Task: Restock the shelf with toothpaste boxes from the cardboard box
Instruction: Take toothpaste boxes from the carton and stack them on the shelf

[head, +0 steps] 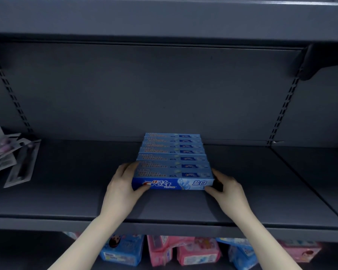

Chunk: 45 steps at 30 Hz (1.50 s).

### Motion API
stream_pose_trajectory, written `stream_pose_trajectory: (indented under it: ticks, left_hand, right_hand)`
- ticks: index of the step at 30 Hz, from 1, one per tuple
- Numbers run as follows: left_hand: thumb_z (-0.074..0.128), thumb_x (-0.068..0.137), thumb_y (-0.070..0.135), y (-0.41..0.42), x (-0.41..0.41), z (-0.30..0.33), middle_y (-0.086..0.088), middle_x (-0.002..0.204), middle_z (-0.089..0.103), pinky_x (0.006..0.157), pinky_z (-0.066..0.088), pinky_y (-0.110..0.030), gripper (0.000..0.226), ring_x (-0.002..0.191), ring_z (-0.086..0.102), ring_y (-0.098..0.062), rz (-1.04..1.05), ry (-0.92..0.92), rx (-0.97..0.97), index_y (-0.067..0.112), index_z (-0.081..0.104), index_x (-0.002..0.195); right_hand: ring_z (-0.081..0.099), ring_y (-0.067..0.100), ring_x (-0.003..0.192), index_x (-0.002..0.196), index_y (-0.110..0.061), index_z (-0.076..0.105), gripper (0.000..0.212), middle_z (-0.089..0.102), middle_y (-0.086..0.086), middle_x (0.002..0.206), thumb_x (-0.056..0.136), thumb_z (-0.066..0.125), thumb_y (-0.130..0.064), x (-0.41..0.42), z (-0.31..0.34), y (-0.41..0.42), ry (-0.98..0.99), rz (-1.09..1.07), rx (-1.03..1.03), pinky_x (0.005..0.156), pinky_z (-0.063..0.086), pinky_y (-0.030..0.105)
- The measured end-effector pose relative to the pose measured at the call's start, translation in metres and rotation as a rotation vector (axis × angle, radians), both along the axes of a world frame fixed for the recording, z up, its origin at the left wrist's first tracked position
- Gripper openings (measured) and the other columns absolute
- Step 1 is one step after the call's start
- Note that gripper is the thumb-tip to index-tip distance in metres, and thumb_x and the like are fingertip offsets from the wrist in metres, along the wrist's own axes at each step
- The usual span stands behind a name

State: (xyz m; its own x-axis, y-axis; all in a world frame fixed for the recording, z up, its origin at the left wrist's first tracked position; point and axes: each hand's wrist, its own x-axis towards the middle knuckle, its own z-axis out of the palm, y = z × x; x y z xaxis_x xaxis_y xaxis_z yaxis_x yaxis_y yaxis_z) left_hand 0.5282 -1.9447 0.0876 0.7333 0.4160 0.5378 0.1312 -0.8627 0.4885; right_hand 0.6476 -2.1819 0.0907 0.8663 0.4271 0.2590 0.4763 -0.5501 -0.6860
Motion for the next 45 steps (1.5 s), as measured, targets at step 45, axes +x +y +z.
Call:
stream_pose_trajectory:
  ticks: [45]
  left_hand:
    - [0.074,0.075,0.033,-0.268,-0.083,-0.195,-0.012,0.139,0.045,0.102,0.036,-0.039,0.065,0.133,0.031,-0.027,-0.209,0.344,0.088,0.009,0.048,0.130]
  right_hand:
    - [0.036,0.026,0.129,0.132,-0.012,0.044,0.051,0.050,0.015,0.136,0.088,0.043,-0.038,-0.142,-0.220,-0.212,-0.236,-0.028,-0.430,0.108,0.025,0.038]
